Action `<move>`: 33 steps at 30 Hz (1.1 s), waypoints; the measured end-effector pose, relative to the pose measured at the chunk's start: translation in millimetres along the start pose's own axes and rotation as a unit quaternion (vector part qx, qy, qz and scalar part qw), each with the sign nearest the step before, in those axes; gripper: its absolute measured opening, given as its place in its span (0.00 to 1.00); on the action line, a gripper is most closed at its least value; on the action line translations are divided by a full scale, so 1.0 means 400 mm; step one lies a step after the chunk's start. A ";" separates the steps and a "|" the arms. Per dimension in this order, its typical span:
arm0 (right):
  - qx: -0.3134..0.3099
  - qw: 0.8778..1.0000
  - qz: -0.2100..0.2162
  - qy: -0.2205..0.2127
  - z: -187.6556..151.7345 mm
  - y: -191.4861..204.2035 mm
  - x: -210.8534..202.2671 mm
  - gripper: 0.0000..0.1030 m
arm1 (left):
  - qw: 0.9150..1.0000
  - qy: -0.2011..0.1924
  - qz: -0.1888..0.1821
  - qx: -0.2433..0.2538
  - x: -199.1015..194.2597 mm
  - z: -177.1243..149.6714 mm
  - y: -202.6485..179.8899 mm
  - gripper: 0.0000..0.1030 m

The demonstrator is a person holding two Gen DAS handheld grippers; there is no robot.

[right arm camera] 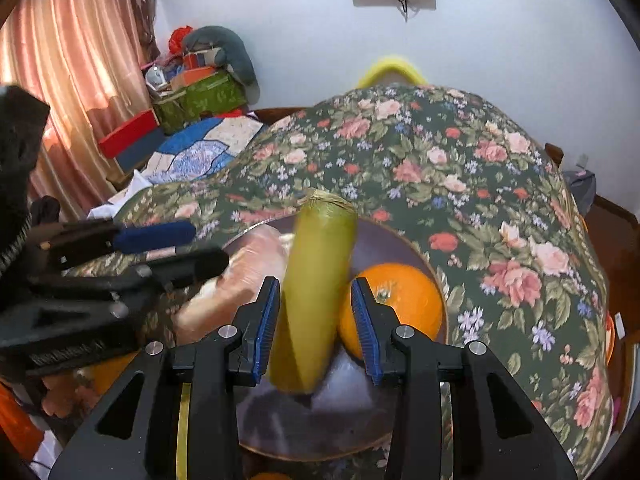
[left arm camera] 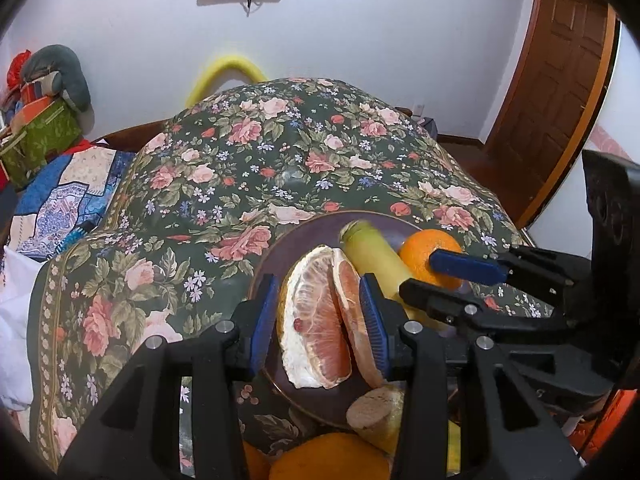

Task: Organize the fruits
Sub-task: 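Place the pomelo segment on the plate with the left tool while the right tool places the sugarcane there, then grasp a pale green sugarcane piece with the right tool while the left tool moves toward a large orange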

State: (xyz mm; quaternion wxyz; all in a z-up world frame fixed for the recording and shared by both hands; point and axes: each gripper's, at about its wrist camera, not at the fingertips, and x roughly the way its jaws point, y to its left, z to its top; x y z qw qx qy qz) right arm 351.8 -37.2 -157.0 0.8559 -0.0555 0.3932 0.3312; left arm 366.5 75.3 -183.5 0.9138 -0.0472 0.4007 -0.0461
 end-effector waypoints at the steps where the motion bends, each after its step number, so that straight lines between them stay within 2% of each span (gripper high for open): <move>1: -0.002 1.000 0.003 -0.001 -0.001 0.002 -0.002 0.34 | 1.000 0.000 0.000 -0.003 -0.002 0.000 0.003 0.40; 6: -0.005 1.000 0.002 0.003 -0.002 0.007 -0.007 0.34 | 1.000 -0.005 0.004 -0.007 -0.026 -0.006 0.008 0.40; 20: 0.000 0.999 -0.015 -0.028 -0.011 0.049 -0.124 0.34 | 1.000 -0.024 0.016 0.005 -0.155 -0.054 -0.029 0.41; 33: -0.004 0.999 -0.027 -0.038 -0.040 0.110 -0.187 0.36 | 0.999 -0.026 0.025 -0.002 -0.248 -0.119 -0.034 0.46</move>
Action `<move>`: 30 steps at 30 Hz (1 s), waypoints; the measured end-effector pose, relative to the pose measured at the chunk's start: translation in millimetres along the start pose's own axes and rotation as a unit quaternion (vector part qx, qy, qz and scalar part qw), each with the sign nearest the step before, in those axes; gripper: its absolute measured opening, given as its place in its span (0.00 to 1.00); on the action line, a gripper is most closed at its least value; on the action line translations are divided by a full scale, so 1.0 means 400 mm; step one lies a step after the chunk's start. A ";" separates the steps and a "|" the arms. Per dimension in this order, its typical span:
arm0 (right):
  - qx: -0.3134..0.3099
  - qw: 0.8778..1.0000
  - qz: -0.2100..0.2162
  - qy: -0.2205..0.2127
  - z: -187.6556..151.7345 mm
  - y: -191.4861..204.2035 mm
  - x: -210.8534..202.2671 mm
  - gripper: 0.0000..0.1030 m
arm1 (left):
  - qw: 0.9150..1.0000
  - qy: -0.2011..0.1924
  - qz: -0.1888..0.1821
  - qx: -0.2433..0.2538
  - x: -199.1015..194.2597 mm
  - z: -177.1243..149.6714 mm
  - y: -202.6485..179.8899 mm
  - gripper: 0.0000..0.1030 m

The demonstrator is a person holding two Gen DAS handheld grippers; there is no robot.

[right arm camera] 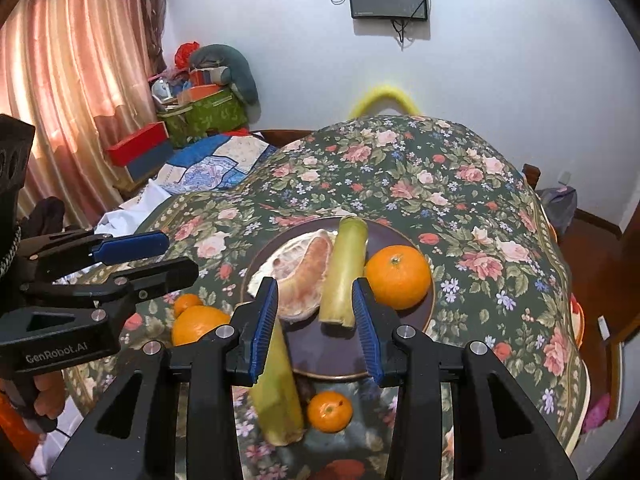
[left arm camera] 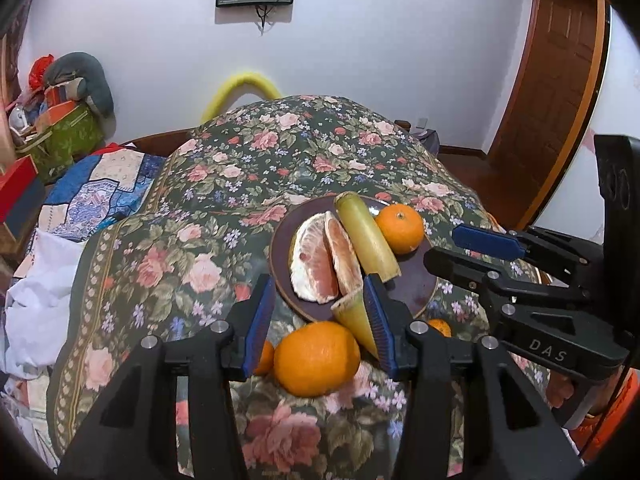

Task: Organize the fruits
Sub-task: 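Grasp a pale green sugarcane piece with the right tool while the left tool moves toward a large orange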

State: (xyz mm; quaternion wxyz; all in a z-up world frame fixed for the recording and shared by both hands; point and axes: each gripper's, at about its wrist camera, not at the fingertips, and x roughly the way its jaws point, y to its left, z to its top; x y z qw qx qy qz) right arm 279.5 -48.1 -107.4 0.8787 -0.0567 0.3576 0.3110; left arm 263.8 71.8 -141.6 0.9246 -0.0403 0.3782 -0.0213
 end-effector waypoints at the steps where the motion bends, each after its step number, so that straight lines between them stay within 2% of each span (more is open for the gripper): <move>1: 0.001 1.000 0.000 0.001 -0.003 0.007 -0.002 0.37 | 1.000 0.000 0.001 0.000 -0.005 -0.007 0.001 0.48; 10: -0.019 0.999 -0.008 0.025 -0.042 0.061 0.014 0.40 | 1.000 0.008 0.004 -0.009 -0.035 -0.070 0.036 0.53; 22: -0.024 0.997 -0.003 0.075 -0.103 0.083 0.085 0.40 | 0.999 0.044 0.001 -0.026 0.018 -0.122 0.077 0.53; 26: -0.037 0.996 -0.001 0.085 -0.115 0.096 0.101 0.40 | 0.998 0.051 0.003 -0.028 0.032 -0.125 0.073 0.57; 29: -0.052 0.995 -0.011 0.084 -0.118 0.104 0.104 0.40 | 0.998 0.052 0.004 -0.027 0.034 -0.124 0.069 0.58; 30: -0.051 0.995 -0.012 0.082 -0.117 0.101 0.105 0.36 | 0.998 0.051 0.004 -0.027 0.034 -0.123 0.067 0.59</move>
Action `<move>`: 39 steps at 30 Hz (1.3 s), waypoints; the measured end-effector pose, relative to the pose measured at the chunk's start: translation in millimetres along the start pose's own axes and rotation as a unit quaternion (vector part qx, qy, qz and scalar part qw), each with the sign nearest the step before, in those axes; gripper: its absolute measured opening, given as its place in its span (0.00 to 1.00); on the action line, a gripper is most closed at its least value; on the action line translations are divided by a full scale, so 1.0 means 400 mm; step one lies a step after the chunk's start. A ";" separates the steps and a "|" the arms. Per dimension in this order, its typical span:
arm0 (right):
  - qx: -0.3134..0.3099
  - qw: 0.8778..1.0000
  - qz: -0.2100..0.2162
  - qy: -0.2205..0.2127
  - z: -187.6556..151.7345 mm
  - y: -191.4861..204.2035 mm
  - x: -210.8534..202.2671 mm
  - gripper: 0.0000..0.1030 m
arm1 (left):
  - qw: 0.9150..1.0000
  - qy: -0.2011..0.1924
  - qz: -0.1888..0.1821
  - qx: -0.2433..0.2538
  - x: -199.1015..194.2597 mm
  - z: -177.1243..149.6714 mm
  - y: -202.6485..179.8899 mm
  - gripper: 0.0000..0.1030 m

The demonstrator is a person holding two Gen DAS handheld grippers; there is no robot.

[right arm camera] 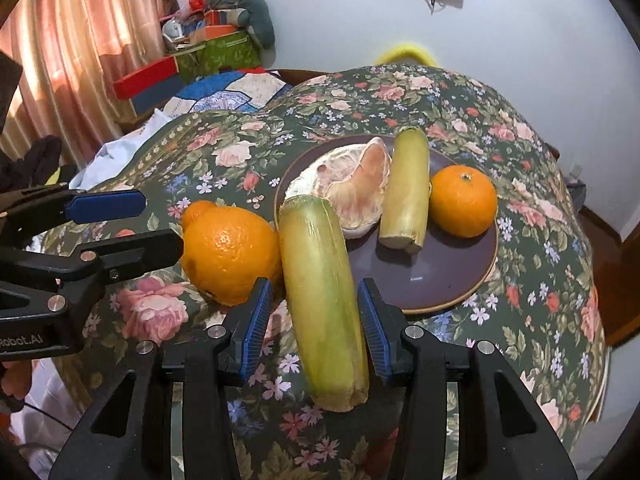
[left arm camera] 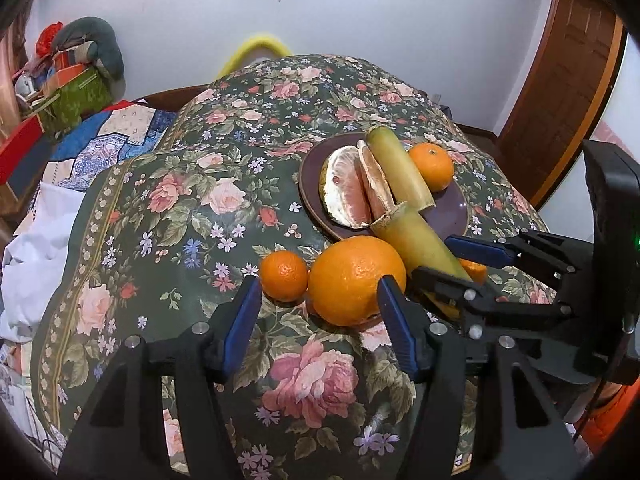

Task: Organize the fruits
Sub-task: 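Grasp a pale green sugarcane piece with the right tool while the left tool moves toward a large orange, then grasp the large orange with the left tool while the right tool lifts the green sugarcane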

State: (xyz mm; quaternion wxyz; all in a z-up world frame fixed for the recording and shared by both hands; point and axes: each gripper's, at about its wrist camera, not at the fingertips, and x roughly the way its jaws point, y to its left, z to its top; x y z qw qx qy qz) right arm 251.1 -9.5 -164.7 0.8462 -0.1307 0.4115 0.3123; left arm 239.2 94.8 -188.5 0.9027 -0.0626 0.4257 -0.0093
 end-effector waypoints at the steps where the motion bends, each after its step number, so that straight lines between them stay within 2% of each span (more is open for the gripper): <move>1: 0.002 1.000 -0.002 -0.001 0.000 -0.005 0.000 0.32 | 1.000 0.000 0.000 -0.001 0.000 0.000 0.000 0.60; 7: 0.016 1.000 0.016 -0.003 0.001 -0.017 -0.004 0.31 | 1.000 0.003 -0.005 0.000 0.000 0.001 -0.014 0.61; 10: 0.020 0.999 0.023 -0.012 0.002 -0.017 -0.019 0.27 | 1.000 0.003 -0.007 0.001 -0.005 0.001 -0.021 0.62; 12: 0.022 0.999 0.021 -0.025 0.006 -0.019 -0.039 0.02 | 1.000 0.003 -0.008 0.003 -0.007 0.001 -0.025 0.64; 16: 0.018 0.999 0.024 -0.045 0.031 -0.024 -0.082 0.02 | 1.000 0.000 -0.009 0.004 -0.014 0.004 -0.034 0.65; 20: 0.024 0.998 0.035 -0.036 0.034 -0.031 -0.081 0.03 | 1.000 -0.003 -0.010 0.001 -0.018 0.005 -0.034 0.65; 26: 0.028 0.999 0.047 0.000 0.012 -0.030 -0.028 0.09 | 1.000 0.003 -0.012 -0.005 -0.010 -0.003 -0.024 0.65; 29: 0.020 0.999 0.038 0.002 0.008 -0.027 -0.014 0.25 | 1.000 0.004 -0.011 -0.005 -0.009 -0.008 -0.020 0.65; 32: 0.015 0.999 0.035 0.005 0.009 -0.026 0.000 0.32 | 1.000 0.006 -0.011 -0.007 -0.006 -0.012 -0.013 0.65; 39: -0.004 1.000 0.026 0.009 0.017 -0.014 0.028 0.36 | 1.000 0.012 -0.012 -0.013 0.006 -0.017 -0.006 0.65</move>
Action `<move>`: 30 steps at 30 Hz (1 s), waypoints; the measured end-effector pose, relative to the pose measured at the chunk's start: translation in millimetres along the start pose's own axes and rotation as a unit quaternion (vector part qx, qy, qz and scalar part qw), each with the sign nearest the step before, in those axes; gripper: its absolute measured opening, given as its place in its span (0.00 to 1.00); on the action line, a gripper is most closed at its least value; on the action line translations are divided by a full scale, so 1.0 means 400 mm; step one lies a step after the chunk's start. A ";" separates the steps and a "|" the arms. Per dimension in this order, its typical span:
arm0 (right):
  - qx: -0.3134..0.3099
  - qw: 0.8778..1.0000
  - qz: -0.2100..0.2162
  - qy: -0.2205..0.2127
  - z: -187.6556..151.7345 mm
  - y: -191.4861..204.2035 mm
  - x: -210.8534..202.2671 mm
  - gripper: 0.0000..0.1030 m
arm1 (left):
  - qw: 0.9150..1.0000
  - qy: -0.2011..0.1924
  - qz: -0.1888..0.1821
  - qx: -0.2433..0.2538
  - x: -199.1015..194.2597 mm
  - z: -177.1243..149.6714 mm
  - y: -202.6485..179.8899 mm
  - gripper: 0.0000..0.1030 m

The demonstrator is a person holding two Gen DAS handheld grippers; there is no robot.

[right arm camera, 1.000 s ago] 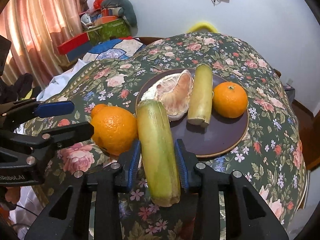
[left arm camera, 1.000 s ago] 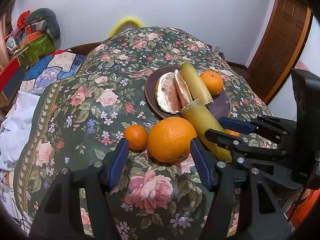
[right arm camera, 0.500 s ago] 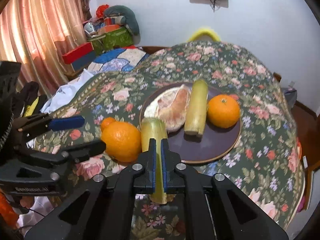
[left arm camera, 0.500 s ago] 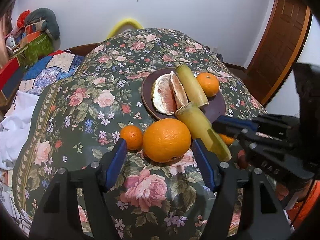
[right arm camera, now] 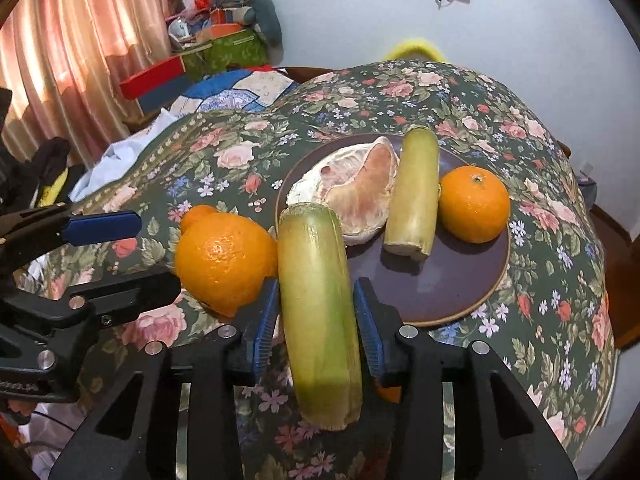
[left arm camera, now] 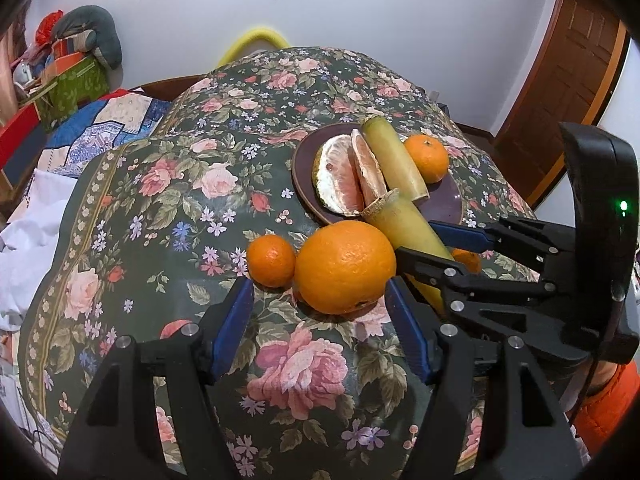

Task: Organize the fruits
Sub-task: 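Grasp the large orange with the left tool while the right tool lifts the green sugarcane, then carry the large orange to the plate with the left tool while the right carries the sugarcane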

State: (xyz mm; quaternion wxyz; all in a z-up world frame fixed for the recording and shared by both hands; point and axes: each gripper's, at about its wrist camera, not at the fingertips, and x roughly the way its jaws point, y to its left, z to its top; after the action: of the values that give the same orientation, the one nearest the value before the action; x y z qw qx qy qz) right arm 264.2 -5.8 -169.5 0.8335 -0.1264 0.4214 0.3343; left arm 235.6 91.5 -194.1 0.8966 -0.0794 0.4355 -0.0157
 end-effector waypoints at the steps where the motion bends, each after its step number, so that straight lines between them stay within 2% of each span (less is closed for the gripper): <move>1: 0.001 1.000 0.003 0.001 0.001 -0.002 0.002 0.36 | 1.000 0.001 0.000 0.000 0.001 -0.001 0.000 0.65; 6: 0.015 1.000 0.024 -0.002 0.002 -0.018 0.009 0.34 | 1.000 0.005 0.000 0.000 0.010 -0.003 -0.002 0.65; 10: 0.013 1.000 0.016 -0.011 -0.004 -0.009 -0.001 0.34 | 1.000 0.009 -0.001 -0.004 0.019 0.000 -0.003 0.65; 16: 0.032 0.998 0.025 -0.044 -0.009 -0.034 -0.057 0.33 | 1.000 0.010 0.012 -0.001 0.034 0.002 -0.018 0.65; 24: 0.055 0.995 0.033 -0.077 -0.016 -0.073 -0.133 0.33 | 1.000 0.015 0.011 -0.002 0.064 0.018 -0.048 0.66; 30: 0.054 0.994 0.018 -0.095 -0.006 -0.095 -0.173 0.33 | 0.999 0.025 0.020 -0.011 0.103 0.028 -0.064 0.66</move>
State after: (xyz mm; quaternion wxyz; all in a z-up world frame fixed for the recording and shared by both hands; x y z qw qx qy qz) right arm 258.6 -66.3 -119.2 0.8691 -0.0409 0.3598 0.3369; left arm 270.8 63.5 -215.5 0.8846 -0.0804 0.4593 0.0049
